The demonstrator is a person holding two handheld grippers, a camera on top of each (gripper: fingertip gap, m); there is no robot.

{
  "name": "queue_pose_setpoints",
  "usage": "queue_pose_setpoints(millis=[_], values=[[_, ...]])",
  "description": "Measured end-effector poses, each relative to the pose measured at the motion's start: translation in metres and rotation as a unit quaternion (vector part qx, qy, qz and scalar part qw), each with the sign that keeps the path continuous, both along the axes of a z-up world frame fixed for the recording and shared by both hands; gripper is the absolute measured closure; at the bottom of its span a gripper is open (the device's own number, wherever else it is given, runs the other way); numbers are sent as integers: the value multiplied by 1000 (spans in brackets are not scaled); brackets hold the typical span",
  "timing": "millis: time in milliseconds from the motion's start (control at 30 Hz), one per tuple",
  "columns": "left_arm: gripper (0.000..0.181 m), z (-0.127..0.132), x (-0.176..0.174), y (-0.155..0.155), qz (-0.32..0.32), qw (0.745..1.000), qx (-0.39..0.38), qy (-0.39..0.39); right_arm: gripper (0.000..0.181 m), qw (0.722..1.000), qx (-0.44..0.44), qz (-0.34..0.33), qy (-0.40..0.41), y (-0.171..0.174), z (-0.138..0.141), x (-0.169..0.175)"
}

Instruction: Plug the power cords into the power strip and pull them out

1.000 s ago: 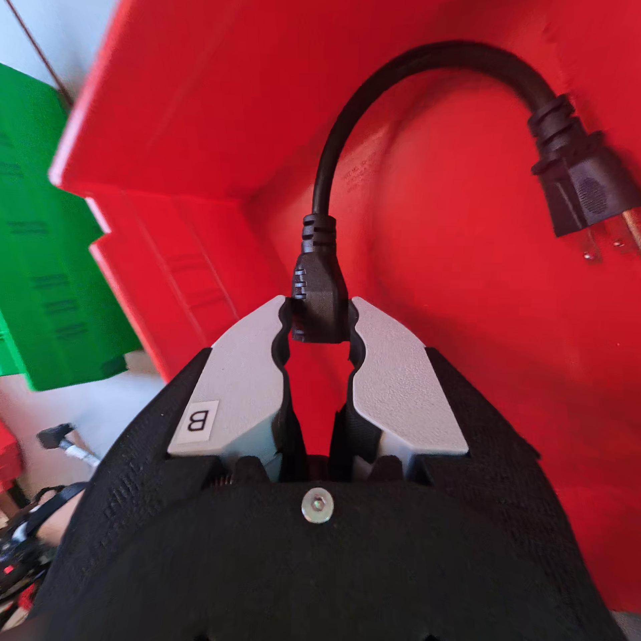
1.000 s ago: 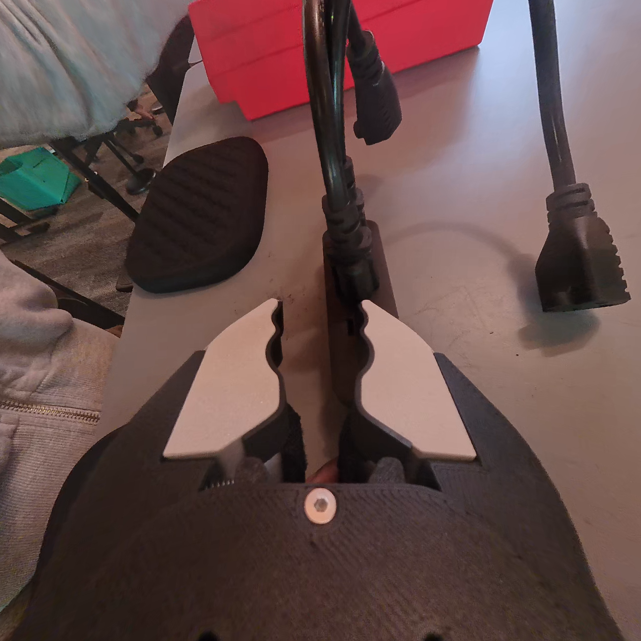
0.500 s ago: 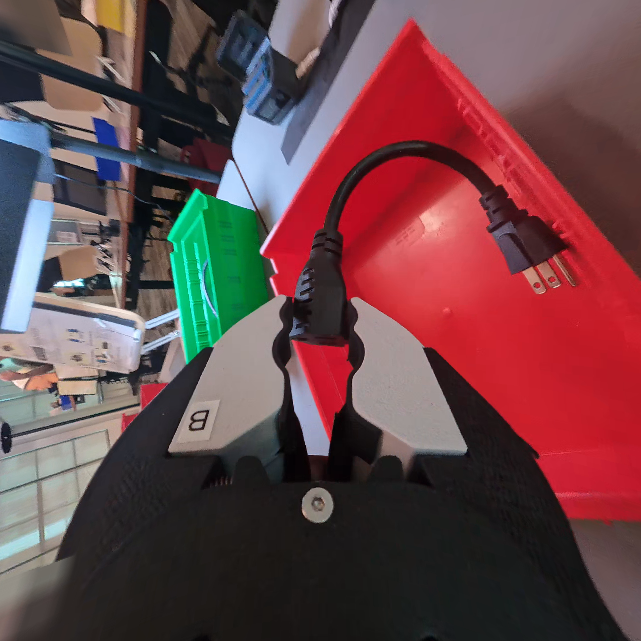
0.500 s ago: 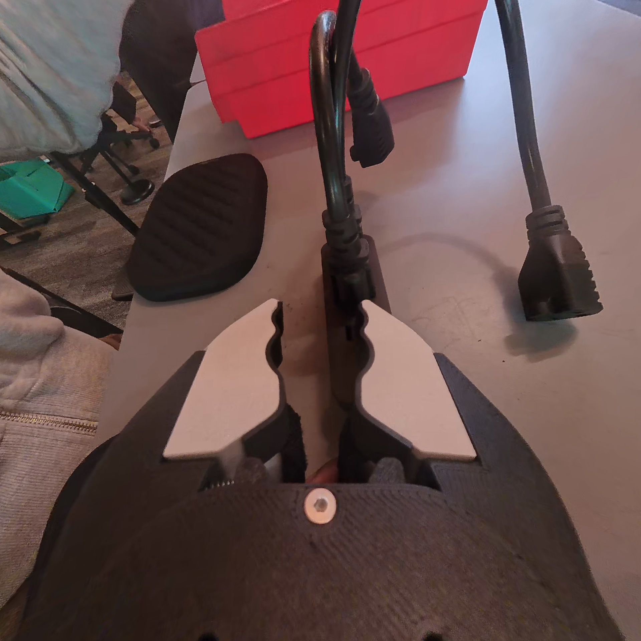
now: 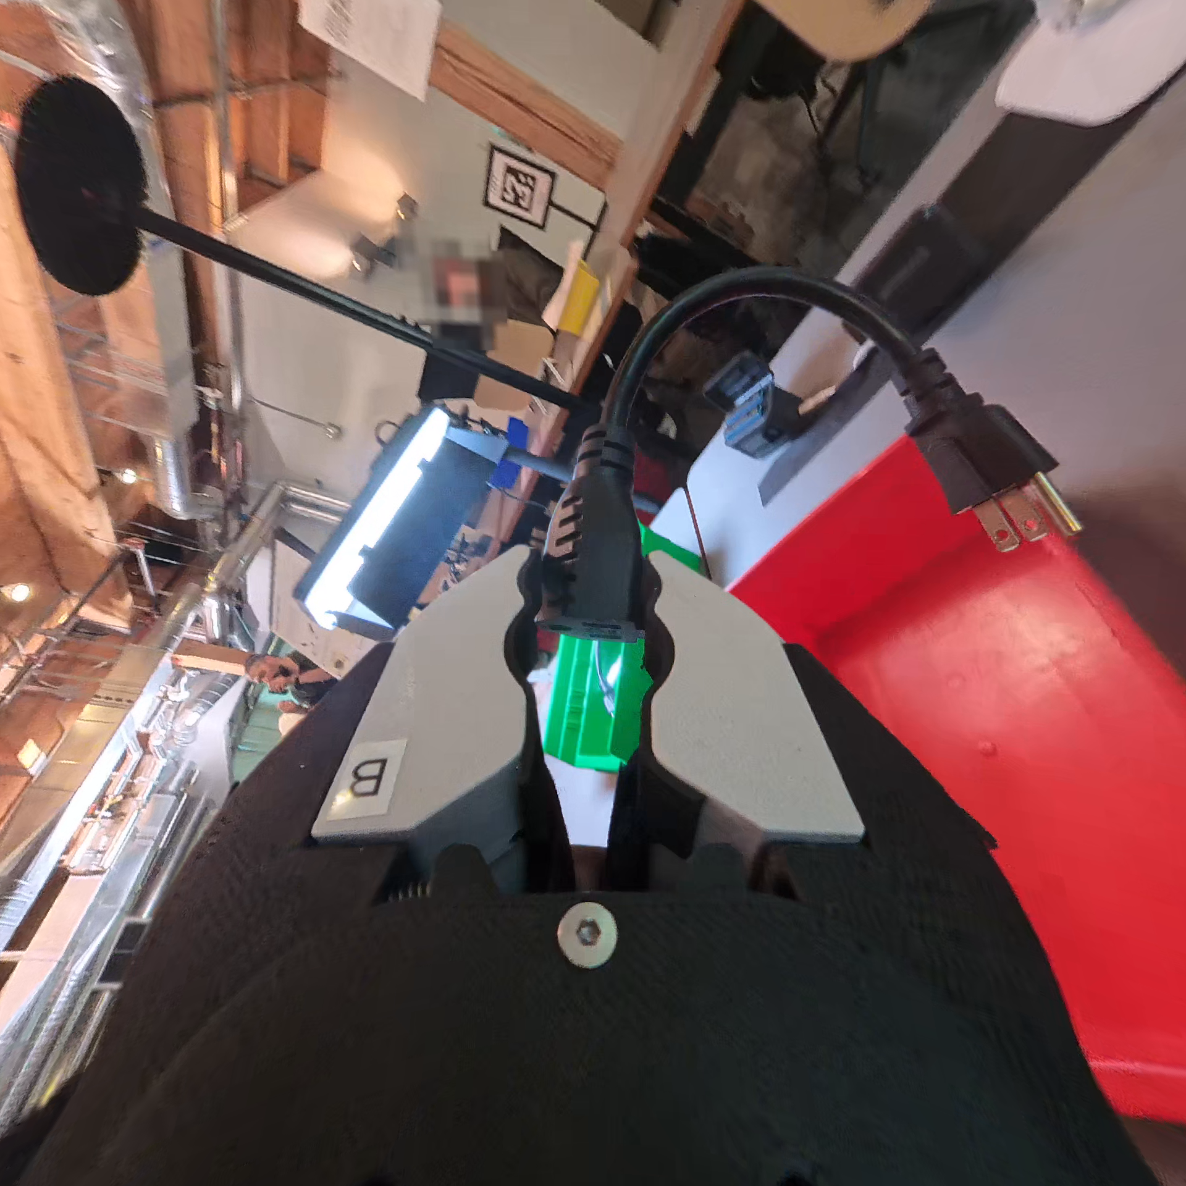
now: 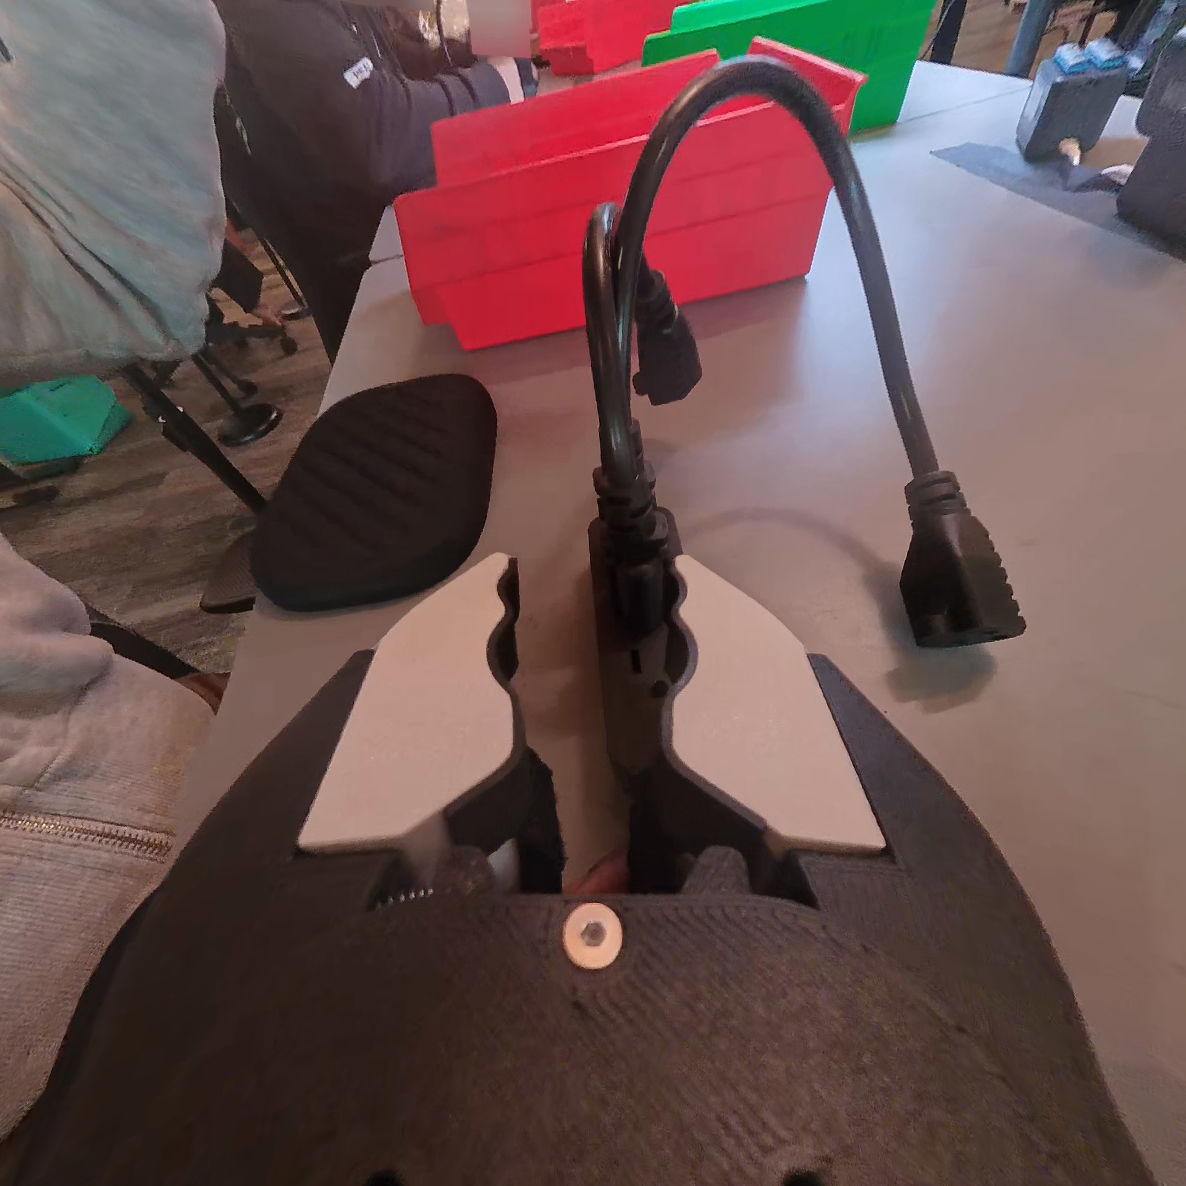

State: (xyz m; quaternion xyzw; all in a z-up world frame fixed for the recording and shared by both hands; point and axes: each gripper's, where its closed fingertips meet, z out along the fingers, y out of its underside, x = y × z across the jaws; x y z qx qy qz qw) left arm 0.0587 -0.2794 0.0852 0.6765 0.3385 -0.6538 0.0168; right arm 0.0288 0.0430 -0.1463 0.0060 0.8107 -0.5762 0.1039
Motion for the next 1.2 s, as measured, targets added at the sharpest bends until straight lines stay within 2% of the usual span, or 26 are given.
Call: queue_pose_setpoints(millis=[133, 333, 533, 700, 900, 1000, 1167, 1200], values=[[153, 18, -1, 35, -47, 998, -14, 40, 136, 999, -44, -6, -6, 1, 16, -2], [152, 21, -12, 111, -145, 987, -26, 65, 131, 989, -144, -14, -38, 8, 51, -6], [153, 4, -24, 198, -196, 971, -98, 91, 122, 971, -212, -58, -99, 18, 74, -23], [153, -21, -38, 264, -234, 956, -151, 89, 122, 961, -216, -66, -158, 22, 79, -27], [153, -43, -50, 315, -264, 940, -199, 81, 134, 943, -233, -83, -223, 31, 82, -38], [153, -44, -49, 333, -274, 930, -223, 98, 153, 940, -225, -101, -236, 33, 77, -45], [153, -49, -39, 359, -308, 919, -222, 106, 147, 921, -267, -94, -269, 41, 86, -51], [153, -52, -37, 364, -319, 917, -216, 105, 152, 919, -270, -91, -272, 42, 87, -51]])
